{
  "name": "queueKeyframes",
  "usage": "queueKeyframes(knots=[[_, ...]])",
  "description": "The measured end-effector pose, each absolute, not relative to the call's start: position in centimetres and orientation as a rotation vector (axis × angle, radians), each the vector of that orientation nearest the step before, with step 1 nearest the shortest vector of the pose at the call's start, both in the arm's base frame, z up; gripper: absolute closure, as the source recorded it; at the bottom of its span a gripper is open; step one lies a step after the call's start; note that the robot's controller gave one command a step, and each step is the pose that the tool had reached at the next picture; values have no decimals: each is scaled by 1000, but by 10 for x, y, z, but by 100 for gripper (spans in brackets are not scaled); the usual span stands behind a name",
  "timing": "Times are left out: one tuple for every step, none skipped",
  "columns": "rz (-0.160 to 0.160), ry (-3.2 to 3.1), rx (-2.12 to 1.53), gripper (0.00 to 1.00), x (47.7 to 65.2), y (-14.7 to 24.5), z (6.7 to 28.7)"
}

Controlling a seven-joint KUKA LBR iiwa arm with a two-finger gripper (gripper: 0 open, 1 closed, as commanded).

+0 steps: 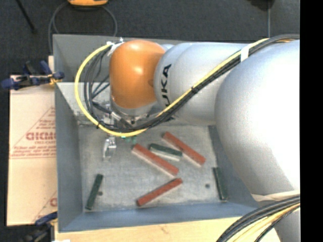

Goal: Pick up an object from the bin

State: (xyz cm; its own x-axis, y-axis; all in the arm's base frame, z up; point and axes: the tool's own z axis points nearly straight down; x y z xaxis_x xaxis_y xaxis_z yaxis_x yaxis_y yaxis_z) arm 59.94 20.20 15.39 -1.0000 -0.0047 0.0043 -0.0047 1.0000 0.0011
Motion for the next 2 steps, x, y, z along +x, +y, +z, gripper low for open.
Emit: queueKeyframes(knots=[[-4,-3144,2,0,601,201,159],[0,-3142,108,100,558,134,131]])
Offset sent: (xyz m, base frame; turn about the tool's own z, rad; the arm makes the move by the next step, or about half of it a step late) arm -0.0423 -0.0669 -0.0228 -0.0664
